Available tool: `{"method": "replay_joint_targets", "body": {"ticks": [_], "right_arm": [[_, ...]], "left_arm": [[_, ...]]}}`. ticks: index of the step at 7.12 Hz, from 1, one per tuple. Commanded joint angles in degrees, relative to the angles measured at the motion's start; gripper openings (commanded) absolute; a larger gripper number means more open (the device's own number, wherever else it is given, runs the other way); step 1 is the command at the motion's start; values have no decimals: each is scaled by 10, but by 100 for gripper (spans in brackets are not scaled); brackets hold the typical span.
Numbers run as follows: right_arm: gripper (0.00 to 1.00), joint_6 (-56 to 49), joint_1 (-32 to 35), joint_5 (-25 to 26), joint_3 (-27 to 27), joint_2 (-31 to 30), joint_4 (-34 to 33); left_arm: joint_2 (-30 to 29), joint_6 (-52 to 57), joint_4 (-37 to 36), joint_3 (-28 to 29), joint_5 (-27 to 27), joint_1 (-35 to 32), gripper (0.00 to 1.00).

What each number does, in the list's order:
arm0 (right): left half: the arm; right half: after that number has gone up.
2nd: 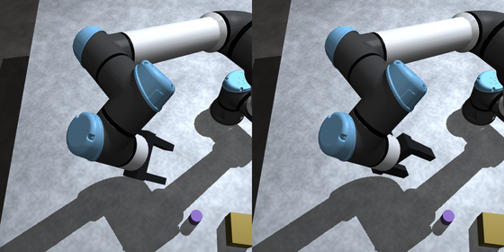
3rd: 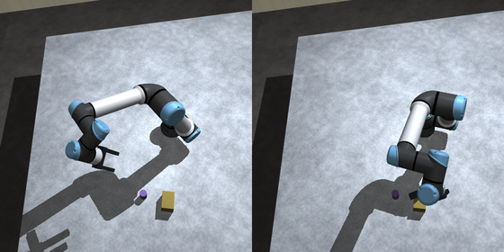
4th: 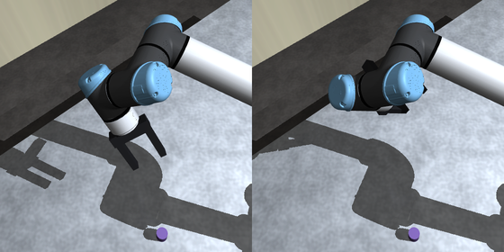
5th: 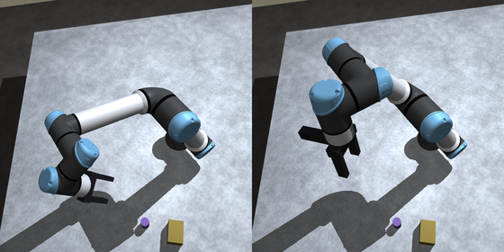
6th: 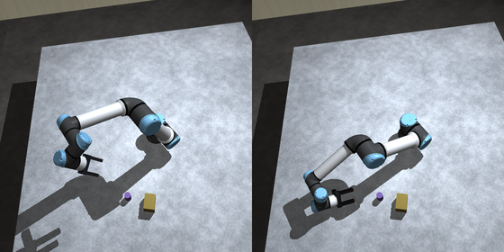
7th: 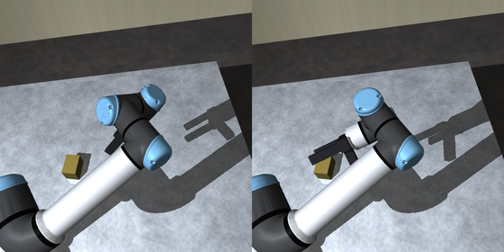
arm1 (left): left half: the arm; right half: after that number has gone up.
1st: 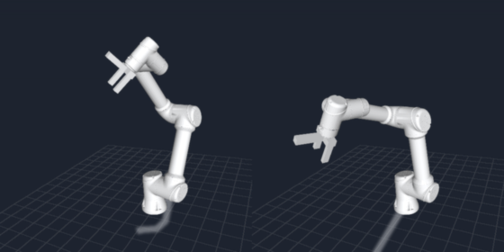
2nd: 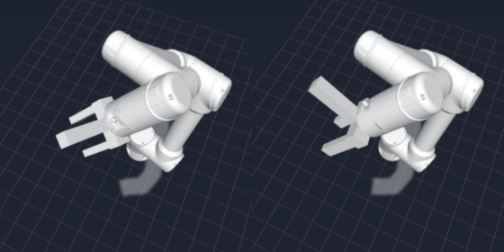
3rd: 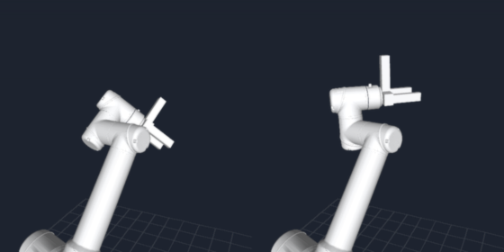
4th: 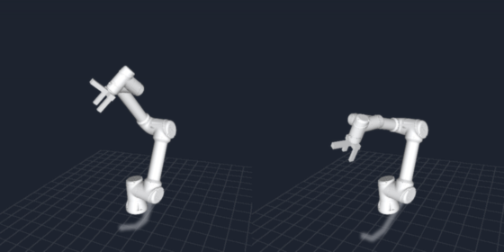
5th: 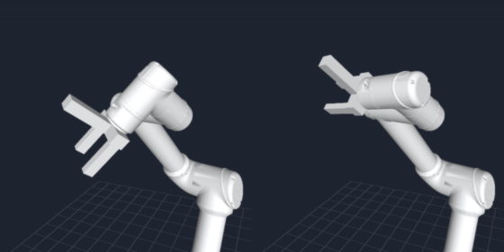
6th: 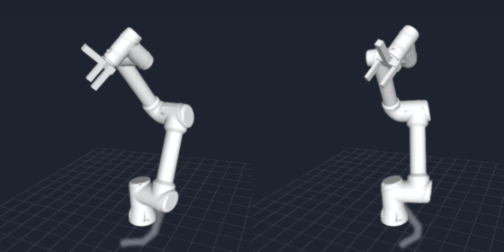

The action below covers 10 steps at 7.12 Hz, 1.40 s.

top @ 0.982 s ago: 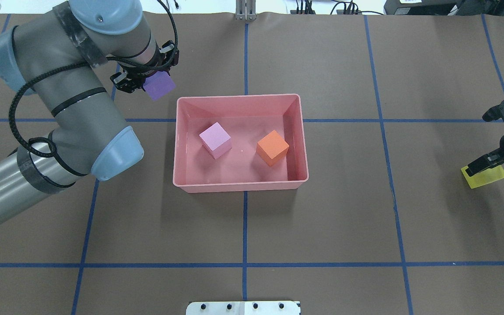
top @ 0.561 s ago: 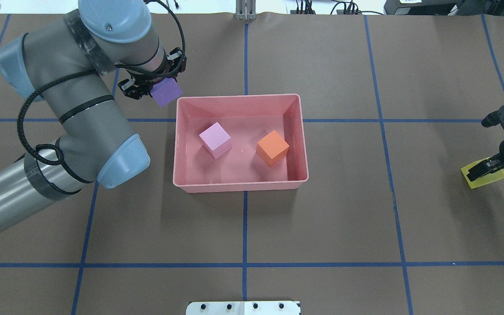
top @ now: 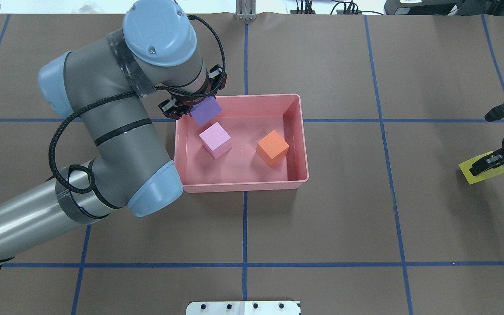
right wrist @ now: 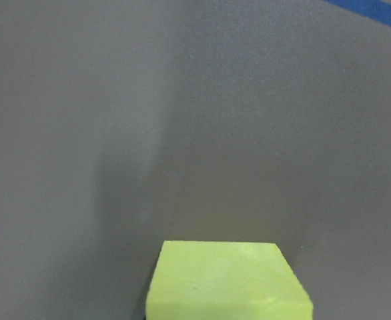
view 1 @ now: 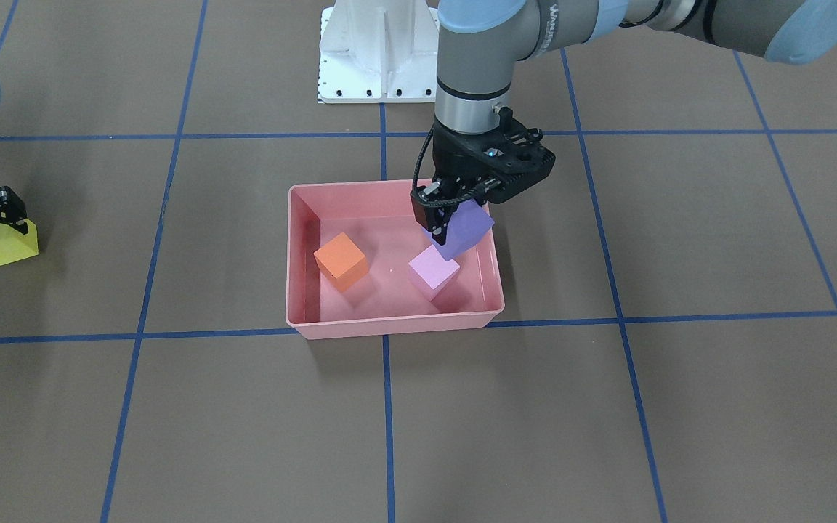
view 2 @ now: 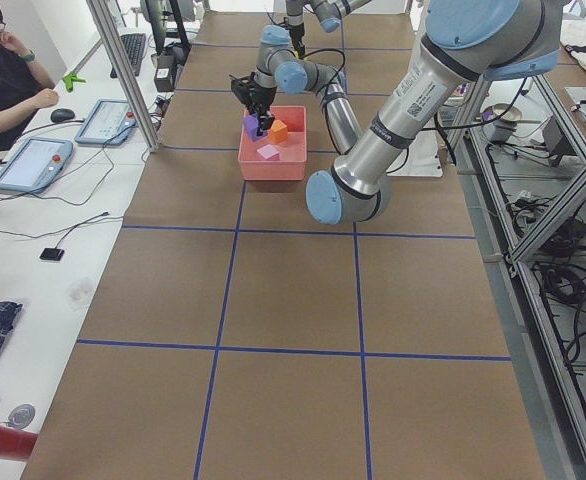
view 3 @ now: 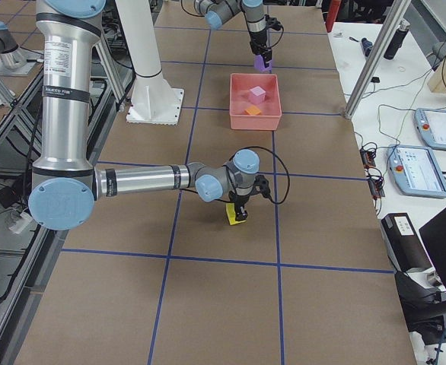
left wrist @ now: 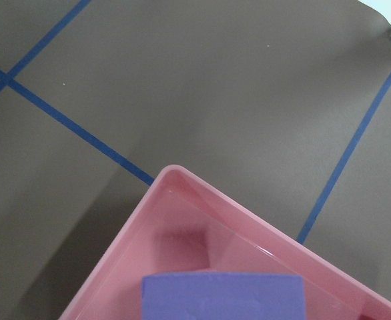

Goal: Place blocks into pink bin with both arms
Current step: 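Place the purple cube into the bin while the right gripper grasps the yellow cube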

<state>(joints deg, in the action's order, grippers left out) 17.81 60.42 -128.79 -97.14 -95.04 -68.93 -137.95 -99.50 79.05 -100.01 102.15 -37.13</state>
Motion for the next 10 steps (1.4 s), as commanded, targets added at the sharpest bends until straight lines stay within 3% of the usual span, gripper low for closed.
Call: {"method": "replay_joint_targets", "body": {"ticks": [1, 2, 5, 6, 7, 8, 9, 10], "right_arm": [[0, 0, 53, -48, -27, 4, -1], [0, 0, 85, -82, -29, 17, 0], [0, 27, 108, -129, -28, 76, -6], [0, 80, 111, -150, -39, 132, -49], [0, 149, 104, -156, -64, 187, -104], [0, 207, 68, -175, -65, 255, -148], [0, 292, 21, -167, -67, 311, -163], [0, 394, -42, -118, -68, 363, -162]], "left_arm": [[-4, 5, 5, 0, -9, 38, 33], [-7, 13, 4, 0, -12, 56, 99], [-37, 39, -2, 0, -12, 65, 100], [-36, 76, -8, -6, -8, 50, 100], [-36, 160, -65, -23, -6, 26, 100], [-26, 254, -99, -39, 0, -24, 100], [1, 333, -107, -40, 53, -79, 100], [54, 447, -106, -59, 109, -144, 100]]}}
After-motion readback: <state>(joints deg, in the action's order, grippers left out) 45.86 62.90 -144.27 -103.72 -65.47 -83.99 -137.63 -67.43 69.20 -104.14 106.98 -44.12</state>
